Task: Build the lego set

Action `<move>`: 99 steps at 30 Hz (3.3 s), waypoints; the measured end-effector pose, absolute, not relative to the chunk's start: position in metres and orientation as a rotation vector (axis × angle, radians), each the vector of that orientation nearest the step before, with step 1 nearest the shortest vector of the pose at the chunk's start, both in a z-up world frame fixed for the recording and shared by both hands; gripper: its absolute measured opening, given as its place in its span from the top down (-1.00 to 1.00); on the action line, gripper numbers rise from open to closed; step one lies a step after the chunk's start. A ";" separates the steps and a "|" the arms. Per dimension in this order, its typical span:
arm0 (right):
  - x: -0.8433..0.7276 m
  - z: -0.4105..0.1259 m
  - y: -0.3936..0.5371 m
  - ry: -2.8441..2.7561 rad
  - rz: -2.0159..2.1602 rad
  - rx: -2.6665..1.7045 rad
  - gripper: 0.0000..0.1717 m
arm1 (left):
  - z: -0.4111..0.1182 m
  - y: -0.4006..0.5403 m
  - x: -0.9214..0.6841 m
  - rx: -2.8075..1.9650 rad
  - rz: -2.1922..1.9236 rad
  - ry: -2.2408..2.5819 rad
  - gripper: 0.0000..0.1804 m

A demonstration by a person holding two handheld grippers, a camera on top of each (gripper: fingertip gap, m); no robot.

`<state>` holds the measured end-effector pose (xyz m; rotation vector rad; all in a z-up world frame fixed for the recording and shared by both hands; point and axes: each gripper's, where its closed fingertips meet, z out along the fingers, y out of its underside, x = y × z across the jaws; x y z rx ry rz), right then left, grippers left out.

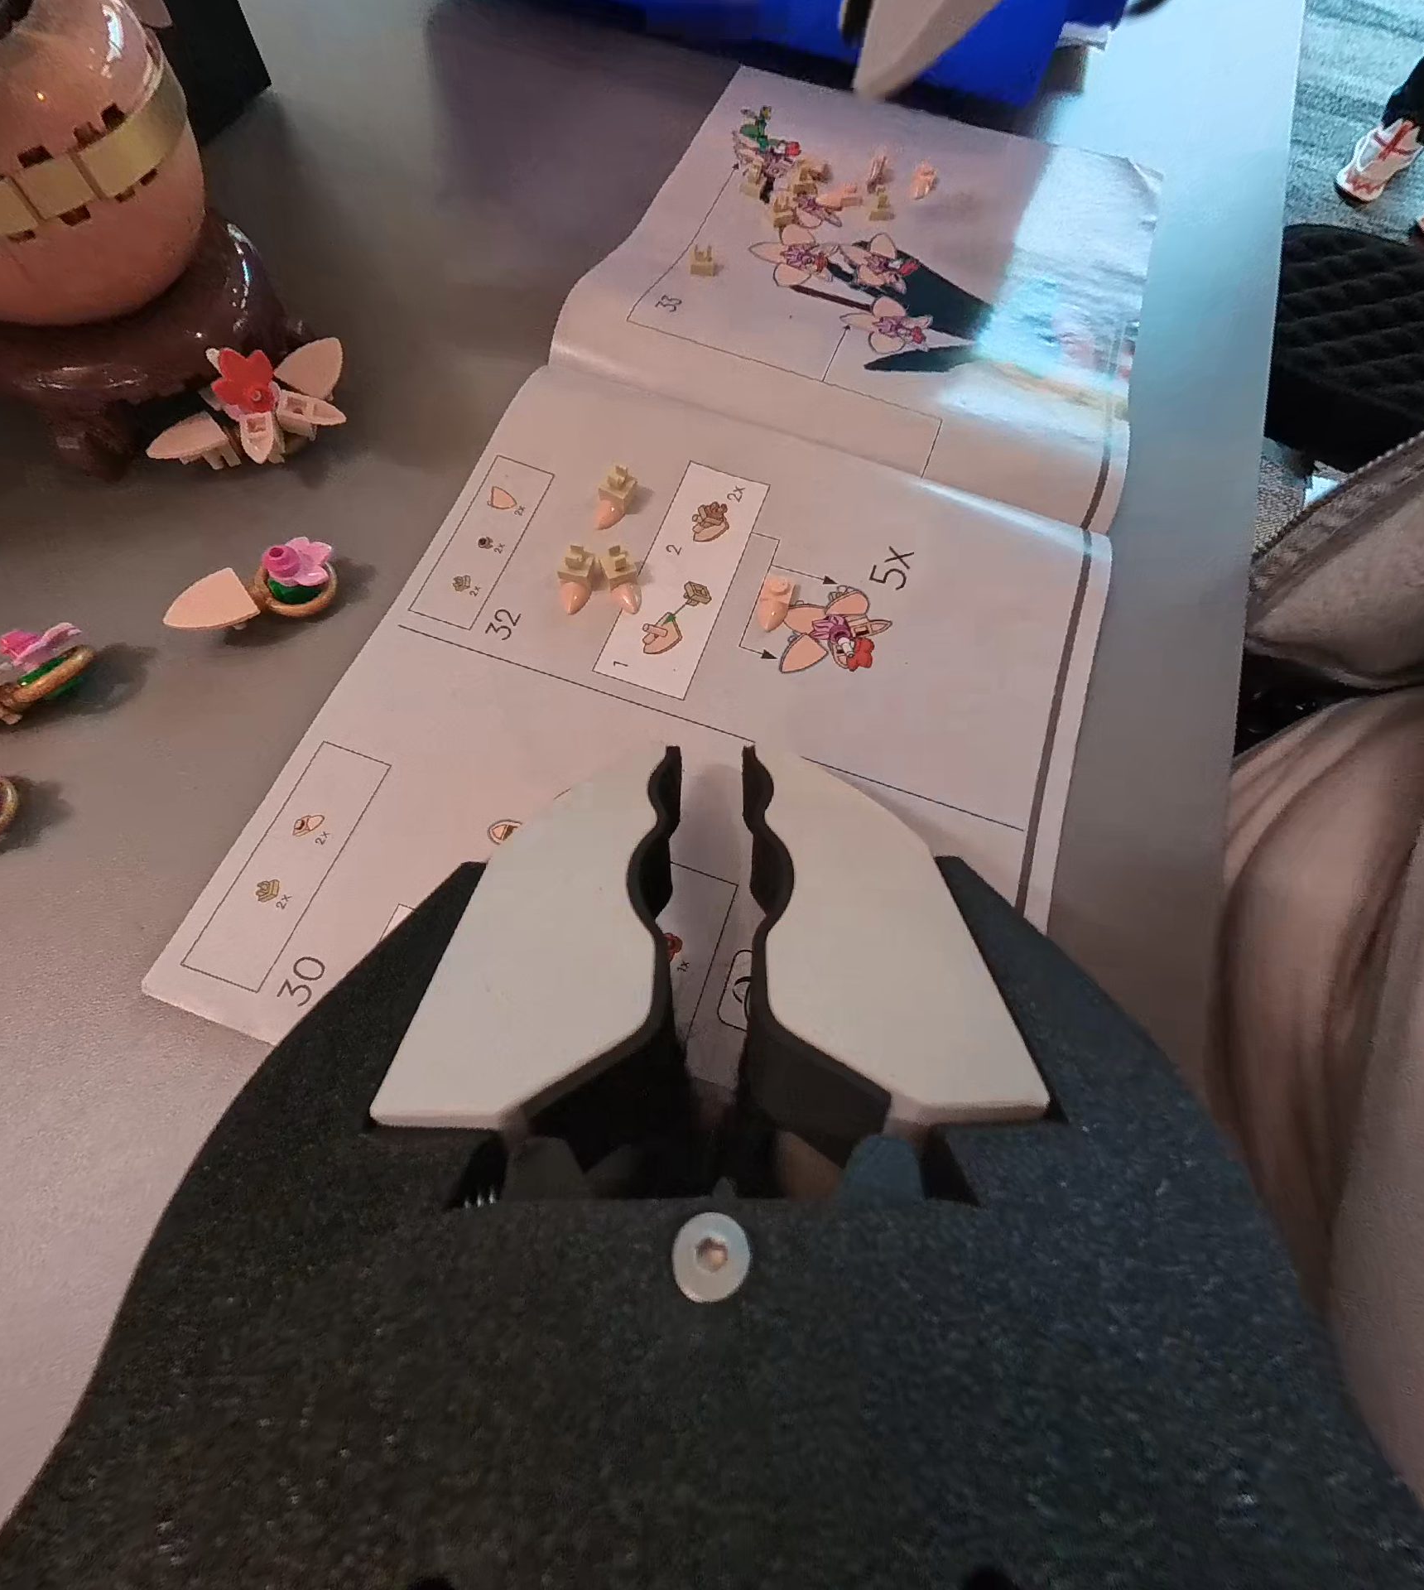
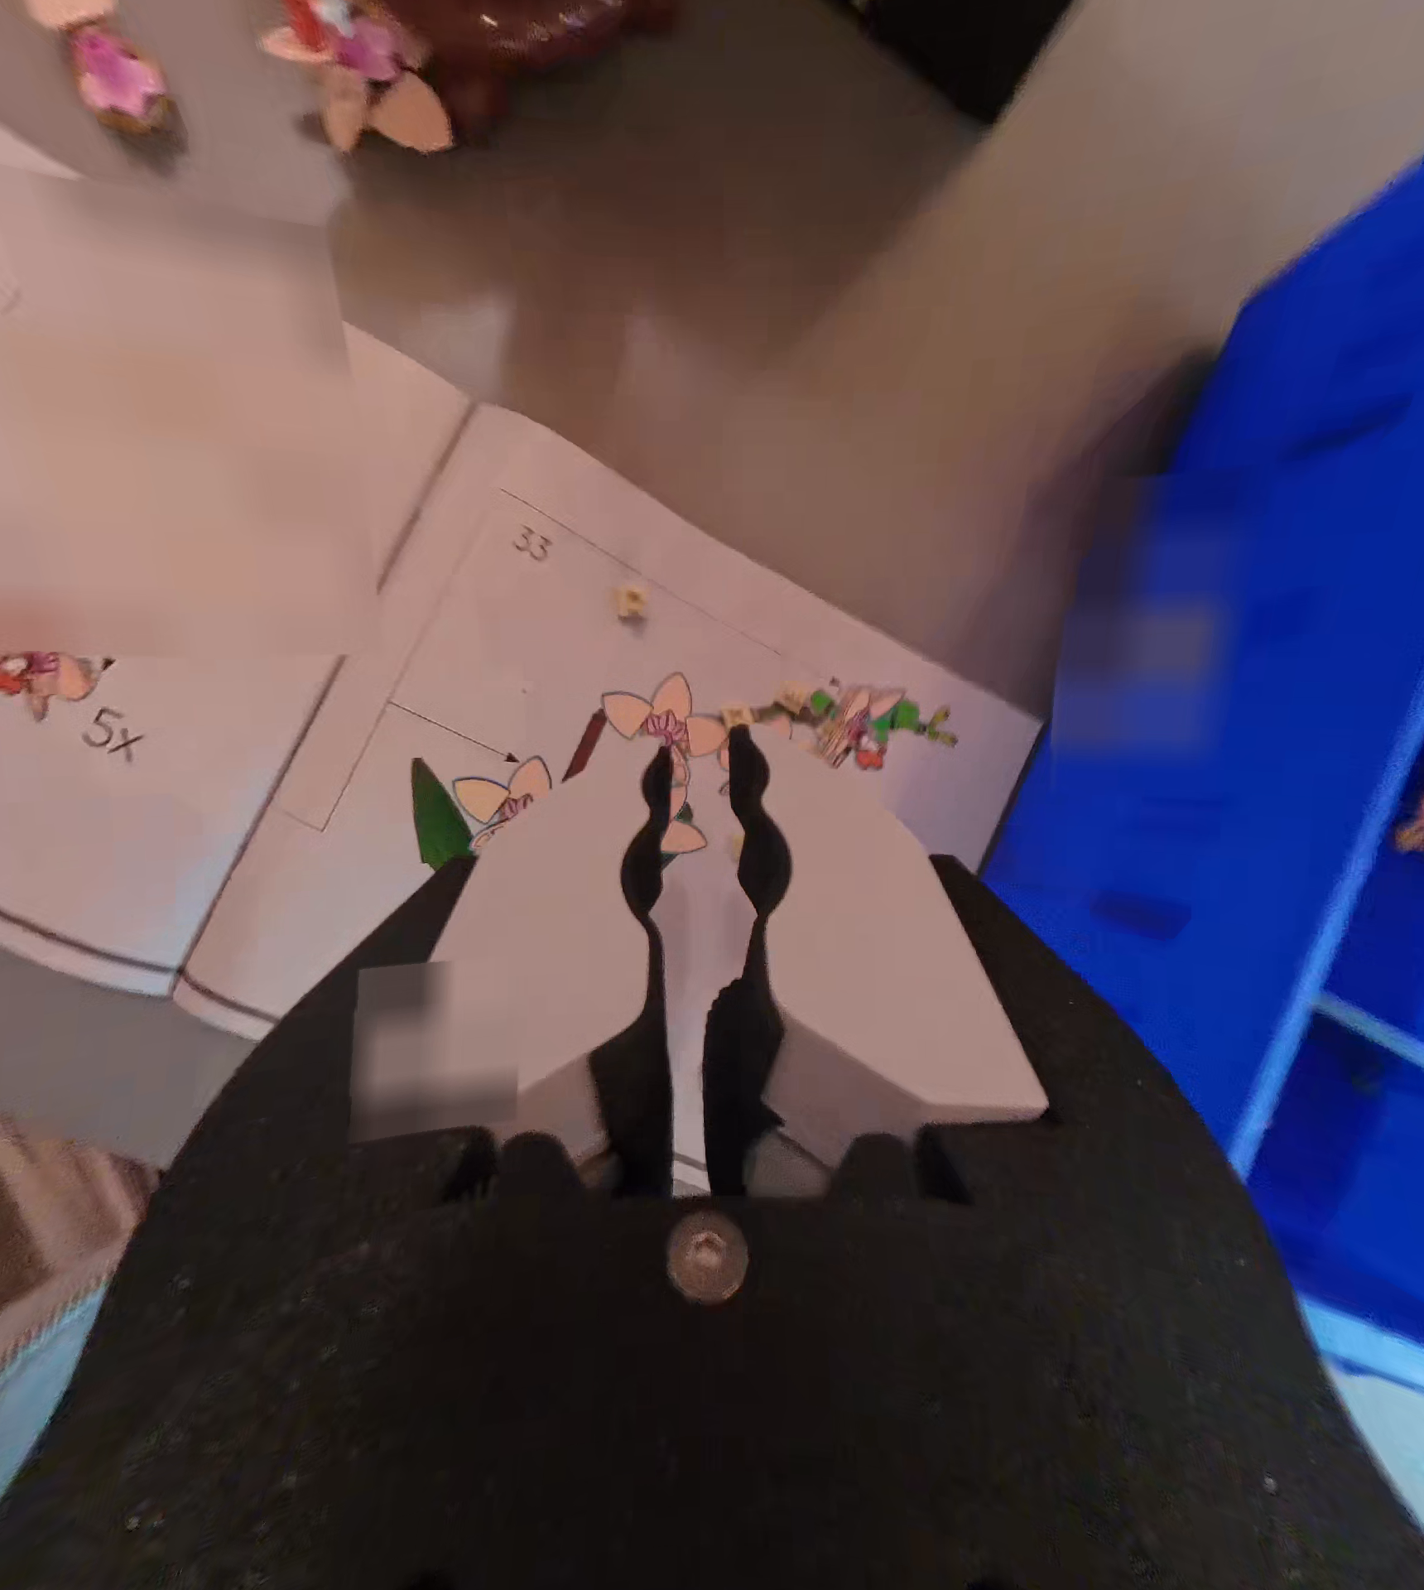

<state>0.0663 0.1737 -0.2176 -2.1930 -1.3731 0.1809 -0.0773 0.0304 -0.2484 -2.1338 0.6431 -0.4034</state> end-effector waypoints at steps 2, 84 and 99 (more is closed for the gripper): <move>0.080 -0.237 0.176 -1.248 0.153 -2.258 0.84 | -0.249 0.030 -0.077 -2.137 -0.402 0.649 0.85; -0.039 -0.263 0.059 -2.071 1.096 -1.753 0.94 | -0.247 0.029 -0.077 -2.139 -0.510 0.610 0.85; -0.040 -0.261 0.059 -2.167 1.055 -1.615 0.93 | -0.247 0.029 -0.077 -2.146 -0.519 0.603 0.85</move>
